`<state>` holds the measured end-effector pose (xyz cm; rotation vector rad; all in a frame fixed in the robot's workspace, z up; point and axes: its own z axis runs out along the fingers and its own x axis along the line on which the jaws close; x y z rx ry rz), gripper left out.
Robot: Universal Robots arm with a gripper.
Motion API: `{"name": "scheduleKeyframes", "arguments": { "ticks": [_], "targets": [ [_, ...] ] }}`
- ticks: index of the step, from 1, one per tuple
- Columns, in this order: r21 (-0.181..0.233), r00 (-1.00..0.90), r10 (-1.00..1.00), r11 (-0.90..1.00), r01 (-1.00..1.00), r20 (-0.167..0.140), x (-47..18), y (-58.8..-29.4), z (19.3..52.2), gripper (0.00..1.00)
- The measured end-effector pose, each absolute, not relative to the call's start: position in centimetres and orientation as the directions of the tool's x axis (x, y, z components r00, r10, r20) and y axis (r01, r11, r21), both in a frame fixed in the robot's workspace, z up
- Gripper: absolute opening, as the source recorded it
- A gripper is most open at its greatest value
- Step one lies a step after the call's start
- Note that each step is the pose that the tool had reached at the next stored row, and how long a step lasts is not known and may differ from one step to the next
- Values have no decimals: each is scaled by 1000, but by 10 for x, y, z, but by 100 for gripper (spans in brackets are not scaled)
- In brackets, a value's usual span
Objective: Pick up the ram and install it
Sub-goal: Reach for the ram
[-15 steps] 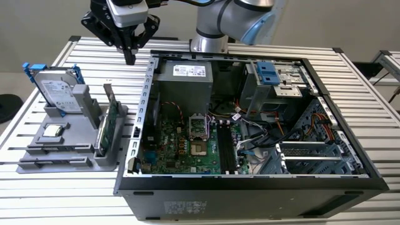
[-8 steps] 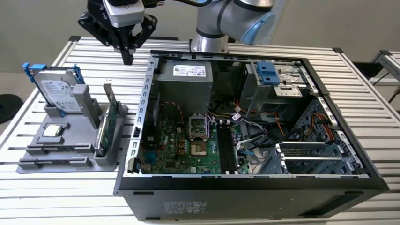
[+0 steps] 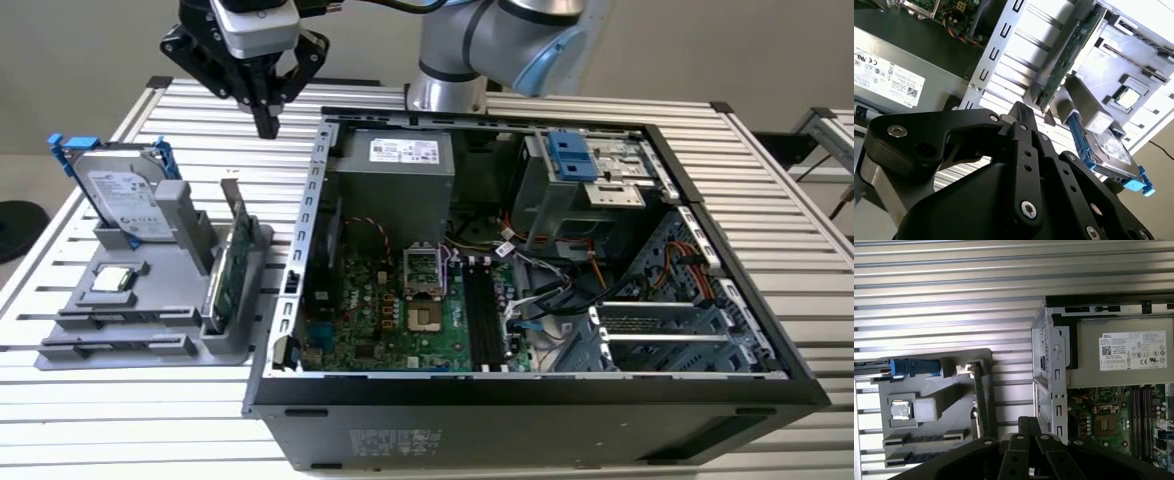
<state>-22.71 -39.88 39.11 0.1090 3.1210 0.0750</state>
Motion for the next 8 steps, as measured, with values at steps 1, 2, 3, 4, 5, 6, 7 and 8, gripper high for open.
{"name": "scheduleKeyframes", "arguments": {
  "ticks": [1,2,3,4,5,6,7,8],
  "targets": [
    [49,-997,70,996,69,-16,-228,-399,391,0],
    [49,-997,70,996,69,-16,-228,-399,391,0],
    [49,-997,70,996,69,-16,-229,-399,391,0],
    [49,-997,70,996,69,-16,-230,-399,391,0],
    [49,-997,70,996,69,-16,-230,-399,391,0],
    [49,-997,70,996,69,-16,-231,-399,391,0],
    [49,-997,70,996,69,-16,-231,-399,391,0],
    [49,-997,70,996,69,-16,-232,-399,391,0]
  ]
}}
